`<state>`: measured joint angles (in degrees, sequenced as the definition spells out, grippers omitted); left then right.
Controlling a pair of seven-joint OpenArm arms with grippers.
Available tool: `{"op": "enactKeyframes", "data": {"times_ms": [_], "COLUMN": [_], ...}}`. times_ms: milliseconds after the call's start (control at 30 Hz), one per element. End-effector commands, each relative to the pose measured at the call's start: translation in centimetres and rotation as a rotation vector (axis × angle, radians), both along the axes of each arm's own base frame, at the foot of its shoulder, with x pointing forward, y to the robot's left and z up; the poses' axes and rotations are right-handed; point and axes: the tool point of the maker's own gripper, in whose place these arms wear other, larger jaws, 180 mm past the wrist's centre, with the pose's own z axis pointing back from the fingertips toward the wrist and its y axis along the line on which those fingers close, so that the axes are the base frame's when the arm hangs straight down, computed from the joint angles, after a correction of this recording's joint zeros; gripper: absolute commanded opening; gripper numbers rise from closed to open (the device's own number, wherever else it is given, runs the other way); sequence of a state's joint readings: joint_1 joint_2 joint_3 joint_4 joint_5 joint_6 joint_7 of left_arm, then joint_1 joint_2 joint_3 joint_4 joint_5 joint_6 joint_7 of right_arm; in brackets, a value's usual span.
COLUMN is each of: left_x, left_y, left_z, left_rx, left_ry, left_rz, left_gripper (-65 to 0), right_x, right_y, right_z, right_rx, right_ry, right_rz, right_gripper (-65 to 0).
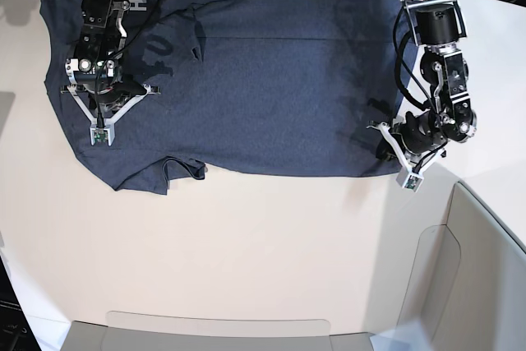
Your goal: Layout the t-shirt on the table in an organized manner, then fold the t-shirt properly
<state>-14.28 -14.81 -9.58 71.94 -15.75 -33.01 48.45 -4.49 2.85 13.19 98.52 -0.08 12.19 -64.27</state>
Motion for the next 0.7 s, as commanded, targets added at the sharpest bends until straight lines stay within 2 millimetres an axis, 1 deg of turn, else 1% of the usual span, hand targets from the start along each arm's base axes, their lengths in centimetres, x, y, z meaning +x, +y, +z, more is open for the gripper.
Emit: {"op": "enactKeyframes", "data": {"times_ms": [0,200,433,500,667], "left_x": [1.0,0.8,0.8,0.9,1.2], "left_y": [1.1,2.0,2.3,3.0,2.3], "left_z": [1.2,0.9,0.9,1.6,2.4], "left_rx": [0.03,0.107,0.12,0.142,0.209], "left_ry": [-0.037,-0.024,-0.017,-0.031,-0.045], "left_rz": [0.012,0.009,0.008,0.01,-0.066], "left_gripper": [-65.0,-65.0,-65.0,-65.0,-65.0], "right_x": [-1.8,-1.8,-1.8,-1.9,-1.9], "right_y": [-0.5,-0.5,-0.5,-0.5,-0.6], "right_z": [-1.0,-1.0,-1.0,-1.1,-1.1], "right_rx": [-0.018,-0.018,-0.018,-0.018,-0.017], "right_ry": [0.093,0.093,0.093,0.095,0.094], "right_rz": [-0.008,-0.008,-0.008,-0.008,-0.01], "right_gripper": [-65.0,-65.0,-65.0,-65.0,-65.0]}}
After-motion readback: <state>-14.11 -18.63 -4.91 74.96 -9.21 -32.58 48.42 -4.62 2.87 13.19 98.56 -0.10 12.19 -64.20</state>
